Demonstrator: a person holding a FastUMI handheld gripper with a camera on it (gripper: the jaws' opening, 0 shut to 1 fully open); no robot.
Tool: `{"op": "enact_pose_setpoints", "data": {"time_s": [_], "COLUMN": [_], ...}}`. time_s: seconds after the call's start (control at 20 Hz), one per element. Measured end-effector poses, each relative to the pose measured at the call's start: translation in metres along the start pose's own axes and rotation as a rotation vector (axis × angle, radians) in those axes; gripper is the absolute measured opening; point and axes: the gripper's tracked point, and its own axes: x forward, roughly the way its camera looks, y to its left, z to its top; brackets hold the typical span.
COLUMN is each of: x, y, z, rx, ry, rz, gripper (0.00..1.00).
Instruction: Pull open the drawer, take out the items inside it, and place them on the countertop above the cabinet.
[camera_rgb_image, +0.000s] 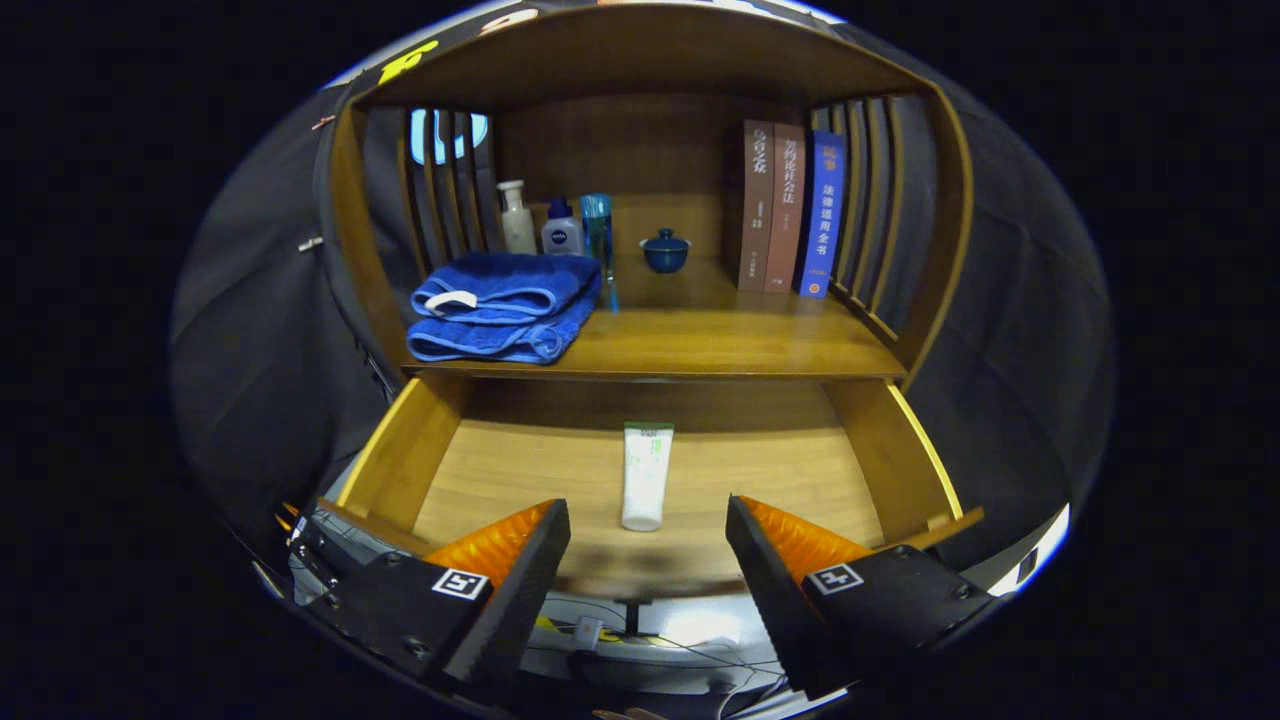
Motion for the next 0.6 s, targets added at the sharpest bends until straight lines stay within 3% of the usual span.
{"op": "enact_pose_setpoints", "data": {"time_s": [0.4, 0.6], "x": [0.087, 0.109], "y": [-0.008, 0.003], "z": [-0.018, -0.035], "rx": [0.054, 0.016], "ry": [0.226, 0.307], "rz": [-0.016, -0.021], "gripper": [1.0, 0.97]}}
